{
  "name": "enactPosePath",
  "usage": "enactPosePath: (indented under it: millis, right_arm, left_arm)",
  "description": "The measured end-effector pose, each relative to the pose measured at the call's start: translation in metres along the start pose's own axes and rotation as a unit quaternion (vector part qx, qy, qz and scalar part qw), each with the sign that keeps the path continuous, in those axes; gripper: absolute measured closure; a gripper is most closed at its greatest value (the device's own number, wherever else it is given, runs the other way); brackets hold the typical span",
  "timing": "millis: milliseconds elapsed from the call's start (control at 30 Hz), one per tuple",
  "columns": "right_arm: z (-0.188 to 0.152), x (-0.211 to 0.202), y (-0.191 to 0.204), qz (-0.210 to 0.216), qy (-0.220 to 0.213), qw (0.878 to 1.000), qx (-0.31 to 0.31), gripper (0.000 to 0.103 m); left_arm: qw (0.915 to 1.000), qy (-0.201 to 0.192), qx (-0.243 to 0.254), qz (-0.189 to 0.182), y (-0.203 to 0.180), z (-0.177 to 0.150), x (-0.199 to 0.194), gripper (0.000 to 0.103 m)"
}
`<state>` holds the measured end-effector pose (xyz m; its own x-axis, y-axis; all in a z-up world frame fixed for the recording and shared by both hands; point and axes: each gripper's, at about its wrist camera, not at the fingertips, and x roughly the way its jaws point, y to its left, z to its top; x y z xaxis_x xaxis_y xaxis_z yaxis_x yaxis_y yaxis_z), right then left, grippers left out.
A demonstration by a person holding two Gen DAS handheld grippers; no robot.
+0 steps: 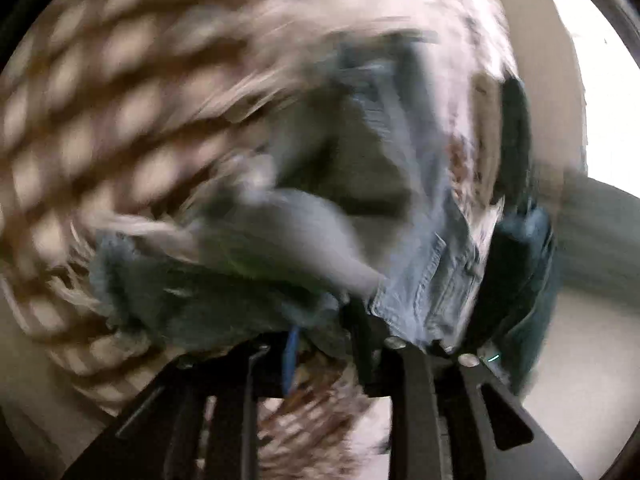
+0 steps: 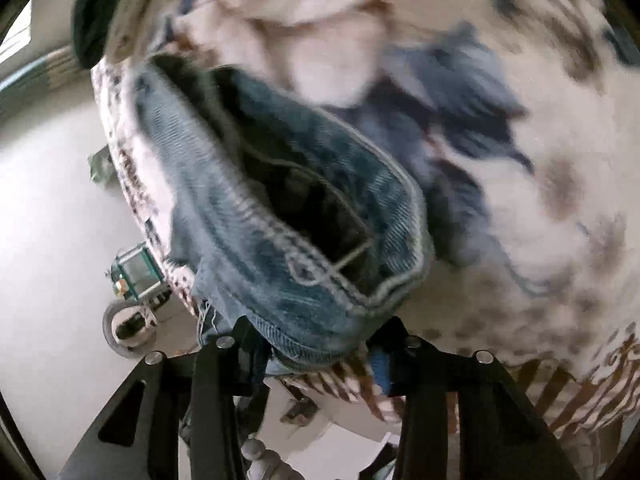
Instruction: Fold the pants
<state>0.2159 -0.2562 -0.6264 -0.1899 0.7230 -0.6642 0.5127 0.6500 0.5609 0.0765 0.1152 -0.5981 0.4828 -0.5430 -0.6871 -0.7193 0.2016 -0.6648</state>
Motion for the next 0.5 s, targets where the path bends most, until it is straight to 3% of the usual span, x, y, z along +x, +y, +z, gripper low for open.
enactPosePath:
  millis: [33, 67, 133, 200, 333, 500]
  right_arm:
    - [0.002, 0.002, -0.004, -0.002, 0.003, 1.0, 0.003, 0.054]
    - [0.005, 0.005, -0.005, -0.009, 0.006, 1.0, 0.004, 0.051]
    - [0.009, 0.007, -0.002, -0.024, 0.009, 1.0, -0.016, 0.04]
    - [0.011, 0.007, 0.004, -0.039, 0.011, 0.998, -0.037, 0.033]
    - [0.021, 0.007, 0.009, -0.047, 0.02, 0.998, -0.044, 0.029]
    - [0.029, 0.006, -0.008, -0.042, 0.023, 0.998, -0.036, 0.029]
  left_arm:
    - [0.9996, 0.003, -0.021, -0.016, 0.012, -0.005, 0.004, 0.074]
    - [0.9991, 0.003, -0.033, -0.026, 0.017, -0.006, 0.008, 0.065]
    - [0.9984, -0.004, -0.026, -0.05, 0.018, -0.008, 0.016, 0.023]
    - [0.9967, -0.014, -0.03, -0.074, 0.014, -0.008, 0.022, 0.003]
    - [0.9946, -0.032, -0.06, -0.079, 0.012, -0.007, 0.03, 0.0]
    - [0.9717, -0.056, -0.182, -0.139, 0.035, -0.003, 0.035, 0.0]
